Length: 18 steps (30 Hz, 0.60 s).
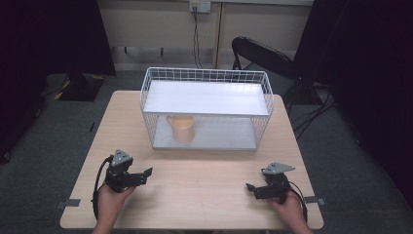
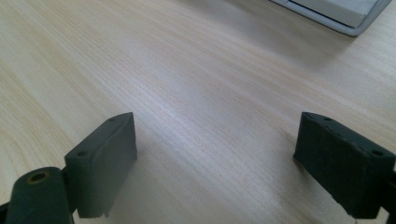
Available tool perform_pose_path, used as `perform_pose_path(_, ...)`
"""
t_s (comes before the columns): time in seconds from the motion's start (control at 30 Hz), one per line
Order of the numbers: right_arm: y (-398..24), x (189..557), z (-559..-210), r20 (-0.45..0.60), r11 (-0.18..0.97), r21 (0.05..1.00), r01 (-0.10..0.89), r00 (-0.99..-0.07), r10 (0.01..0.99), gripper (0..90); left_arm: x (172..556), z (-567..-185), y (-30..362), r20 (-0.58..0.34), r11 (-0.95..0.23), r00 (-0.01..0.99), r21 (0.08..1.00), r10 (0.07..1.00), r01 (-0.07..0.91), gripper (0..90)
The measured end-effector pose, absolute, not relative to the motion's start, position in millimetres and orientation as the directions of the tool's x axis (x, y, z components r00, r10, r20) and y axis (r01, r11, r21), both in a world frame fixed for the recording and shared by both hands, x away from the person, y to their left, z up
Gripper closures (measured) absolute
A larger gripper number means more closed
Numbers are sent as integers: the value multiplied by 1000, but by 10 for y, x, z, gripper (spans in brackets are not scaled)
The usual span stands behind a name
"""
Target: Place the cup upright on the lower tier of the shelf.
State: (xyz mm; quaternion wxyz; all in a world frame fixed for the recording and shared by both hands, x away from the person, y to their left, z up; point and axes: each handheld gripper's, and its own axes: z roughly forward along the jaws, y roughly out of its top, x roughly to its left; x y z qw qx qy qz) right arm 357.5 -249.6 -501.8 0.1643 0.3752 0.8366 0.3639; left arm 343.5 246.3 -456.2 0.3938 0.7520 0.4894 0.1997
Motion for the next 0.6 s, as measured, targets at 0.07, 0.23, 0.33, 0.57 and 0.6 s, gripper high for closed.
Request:
perform_pose_path(0.07,-2496,3574,-5018,-2,454,732,508,-664,748,120,3426,-4585,2488,-86,-213,443,786,892,580,158)
perform_pose_path(0.23,-2496,3575,-5018,-3,454,732,508,-664,747,121,3415,-4631,2506,-83,-229,453,773,888,591,157)
perform_pose_path(0.33,-2496,3575,-5018,-2,454,732,508,-664,747,120,3417,-4672,2519,-78,-246,463,764,883,597,157)
perform_pose_path(0.57,-2496,3575,-5018,-2,454,732,508,-664,747,120,3404,-4678,2524,-74,-251,468,764,881,594,157)
perform_pose_path(0.6,-2496,3575,-5018,-2,454,732,508,-664,747,120,3401,-4672,2519,-75,-252,472,767,878,590,157)
